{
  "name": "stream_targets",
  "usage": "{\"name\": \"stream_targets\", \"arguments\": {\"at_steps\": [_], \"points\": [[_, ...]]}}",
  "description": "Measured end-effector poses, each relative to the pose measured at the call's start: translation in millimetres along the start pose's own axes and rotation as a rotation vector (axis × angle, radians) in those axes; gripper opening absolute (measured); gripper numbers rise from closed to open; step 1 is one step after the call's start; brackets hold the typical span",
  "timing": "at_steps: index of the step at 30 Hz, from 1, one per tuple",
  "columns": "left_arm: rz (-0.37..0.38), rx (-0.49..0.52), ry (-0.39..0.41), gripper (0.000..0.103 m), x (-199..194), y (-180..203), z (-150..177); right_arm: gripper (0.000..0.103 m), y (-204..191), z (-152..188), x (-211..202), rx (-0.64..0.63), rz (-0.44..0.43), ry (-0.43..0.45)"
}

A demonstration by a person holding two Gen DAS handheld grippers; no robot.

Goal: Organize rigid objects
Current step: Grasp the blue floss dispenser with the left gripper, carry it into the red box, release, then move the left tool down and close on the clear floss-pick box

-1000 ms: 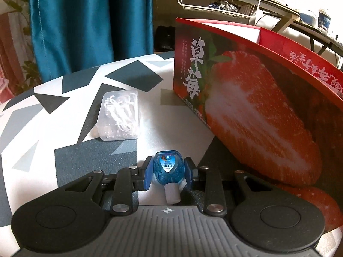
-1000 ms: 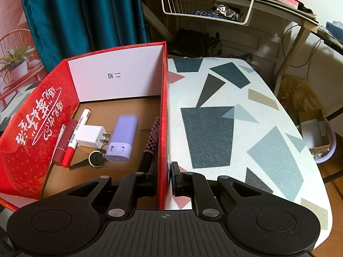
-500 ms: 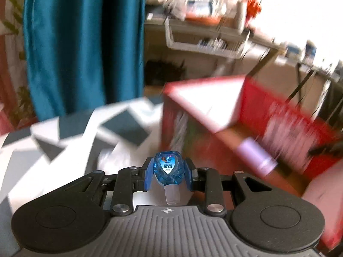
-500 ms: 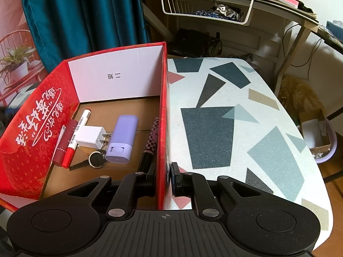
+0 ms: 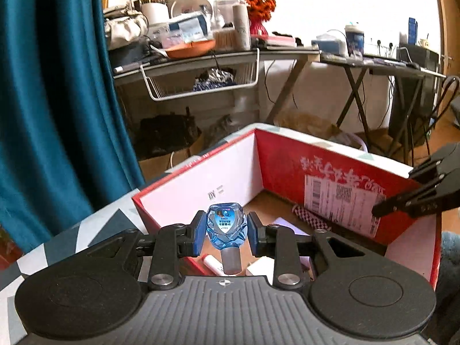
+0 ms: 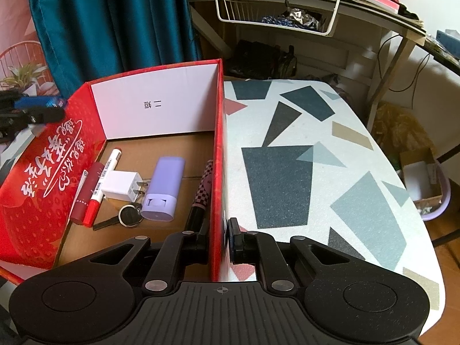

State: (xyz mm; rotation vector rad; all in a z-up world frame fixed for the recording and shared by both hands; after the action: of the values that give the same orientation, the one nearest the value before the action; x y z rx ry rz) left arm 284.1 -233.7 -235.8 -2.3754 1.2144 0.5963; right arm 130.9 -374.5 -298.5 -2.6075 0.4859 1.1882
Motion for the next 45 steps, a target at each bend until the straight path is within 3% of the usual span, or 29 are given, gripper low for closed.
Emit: {"name": "stream_targets", "arguments": {"at_steps": [14,25,29,32,36,40,45], "points": [[-0.003,0.012,-0.068,0.032,10,-6,20,0.01,-1,-2,-4,0.002,0.006,0.017],[-0.025,-0.001,-0.033,0.035,3,-13,16,0.01,0,-2,-4,0.001,0.007,0.016],[-0.038,-0.051,0.019,0.064,-11,-31,8,0.01,0,-2,-4,0.003,0.006,0.016],[-0.075,-0.116,0.029,0.072,-18,-57,7,0.01,0,-2,-4,0.004,0.005,0.016],[-0.208,-0.257,0.002,0.097,-23,-109,22,0.01,1,-1,-4,0.006,0.003,0.018],[-0.258,-0.375,-0.025,0.102,-21,-142,41,0.01,1,-1,-4,0.009,0.002,0.022],[-0.287,-0.404,-0.083,0.103,-2,-152,66,0.01,1,-1,-4,0.009,0.002,0.021]]}}
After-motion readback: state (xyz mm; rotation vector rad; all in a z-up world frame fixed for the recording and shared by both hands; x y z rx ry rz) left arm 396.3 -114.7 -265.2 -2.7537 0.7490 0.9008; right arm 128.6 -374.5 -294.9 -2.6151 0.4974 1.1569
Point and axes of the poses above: each gripper's, at about its wrist camera, not at the fingertips, and x roughly the way its jaws point, y to its right, z to its underside, the point moved 8 cm from there along x, roughly the way its jaws point, and after that the axes turned 1 degree about -z, right-handed, at the moved point
